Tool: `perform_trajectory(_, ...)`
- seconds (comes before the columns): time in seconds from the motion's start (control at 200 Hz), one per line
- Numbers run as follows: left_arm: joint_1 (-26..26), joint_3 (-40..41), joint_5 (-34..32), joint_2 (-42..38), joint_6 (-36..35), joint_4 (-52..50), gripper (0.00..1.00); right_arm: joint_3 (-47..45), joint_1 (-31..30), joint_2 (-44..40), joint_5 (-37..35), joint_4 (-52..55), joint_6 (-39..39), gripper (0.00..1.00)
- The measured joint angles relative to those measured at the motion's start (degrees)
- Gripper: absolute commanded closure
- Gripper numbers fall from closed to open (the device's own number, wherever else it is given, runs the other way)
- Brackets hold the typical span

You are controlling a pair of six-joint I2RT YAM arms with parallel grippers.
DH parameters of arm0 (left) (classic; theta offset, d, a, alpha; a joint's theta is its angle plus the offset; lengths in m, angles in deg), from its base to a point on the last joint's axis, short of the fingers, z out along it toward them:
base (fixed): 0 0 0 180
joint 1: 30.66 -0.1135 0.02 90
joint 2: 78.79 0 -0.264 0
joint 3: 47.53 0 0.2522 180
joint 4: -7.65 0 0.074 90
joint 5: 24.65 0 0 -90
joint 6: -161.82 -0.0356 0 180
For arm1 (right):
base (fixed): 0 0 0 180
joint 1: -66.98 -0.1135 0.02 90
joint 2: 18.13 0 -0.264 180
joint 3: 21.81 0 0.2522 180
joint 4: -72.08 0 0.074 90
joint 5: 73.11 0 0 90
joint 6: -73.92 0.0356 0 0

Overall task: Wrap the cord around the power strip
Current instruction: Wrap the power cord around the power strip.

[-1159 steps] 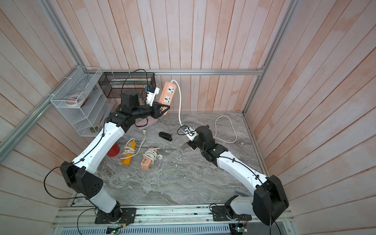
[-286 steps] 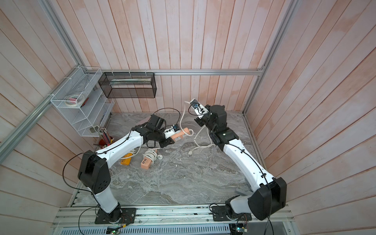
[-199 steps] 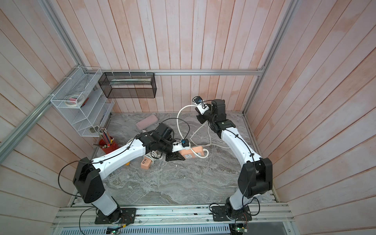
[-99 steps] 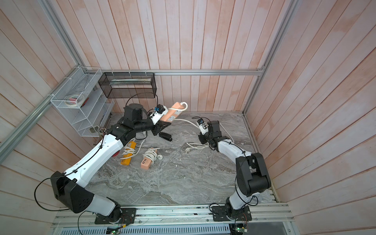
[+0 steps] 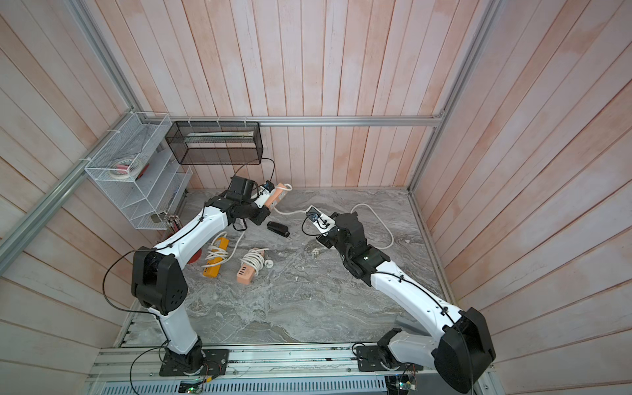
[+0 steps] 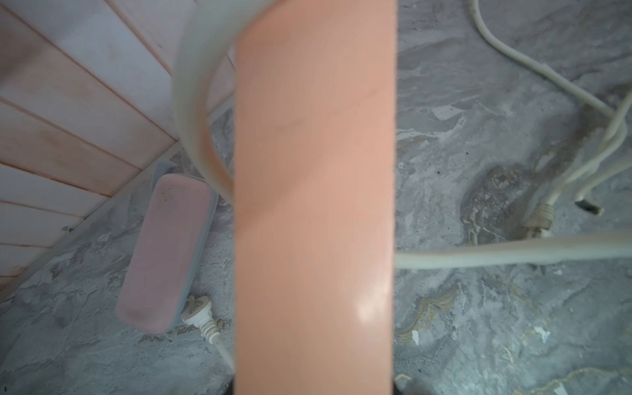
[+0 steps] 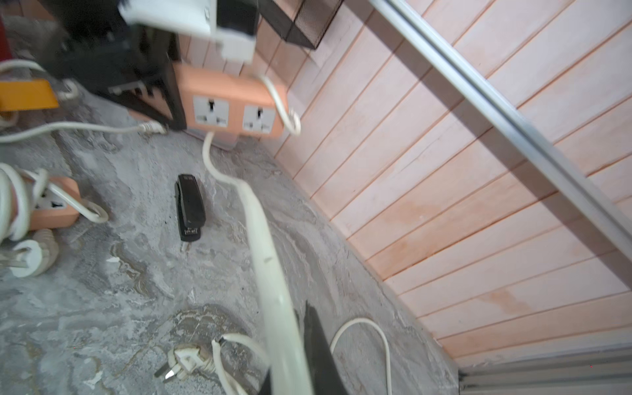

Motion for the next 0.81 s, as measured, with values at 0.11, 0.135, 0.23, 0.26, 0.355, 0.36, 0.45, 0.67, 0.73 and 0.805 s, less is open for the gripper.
perform_trajectory(0.11,4.0,0.7,3.5,-0.4,-4.7,-1.2,1.0,7.8,0.6,3.0,2.7,1.9,-2.2,1.0)
perform_trajectory(0.135,4.8,1.0,4.5,-0.5,-5.7,-1.5,1.0,9.6,0.9,3.8,3.4,2.3,-2.7,1.0)
perform_trajectory(0.23,7.5,3.4,8.7,-1.7,-9.5,-2.8,1.0,15.5,3.3,7.8,7.1,3.9,-3.4,1.0)
perform_trajectory(0.26,8.2,4.4,10.3,-2.4,-10.8,-3.5,1.0,17.2,4.4,9.2,8.4,4.6,-3.3,1.0)
perform_trajectory(0.355,9.5,7.2,15.2,-5.0,-13.5,-5.0,1.0,23.6,8.3,14.6,13.7,8.0,-2.6,1.0)
perform_trajectory(0.36,9.6,7.4,15.5,-5.2,-13.7,-5.1,1.0,23.9,8.4,14.8,13.9,8.1,-2.5,1.0)
perform_trajectory(0.45,10.7,9.1,20.0,-8.1,-15.3,-5.7,1.0,31.4,12.3,21.2,21.7,12.4,-1.2,1.0)
perform_trajectory(0.67,15.3,8.8,30.9,-12.0,-14.8,-4.7,1.0,40.6,16.1,34.6,38.0,18.6,2.8,1.0)
perform_trajectory(0.73,15.2,8.9,32.5,-12.9,-13.5,-3.4,1.0,40.0,15.8,37.0,40.3,18.6,4.2,1.0)
perform_trajectory(0.805,14.6,10.0,33.6,-14.8,-11.1,-0.2,1.0,36.4,15.5,38.4,42.0,16.2,6.8,0.97)
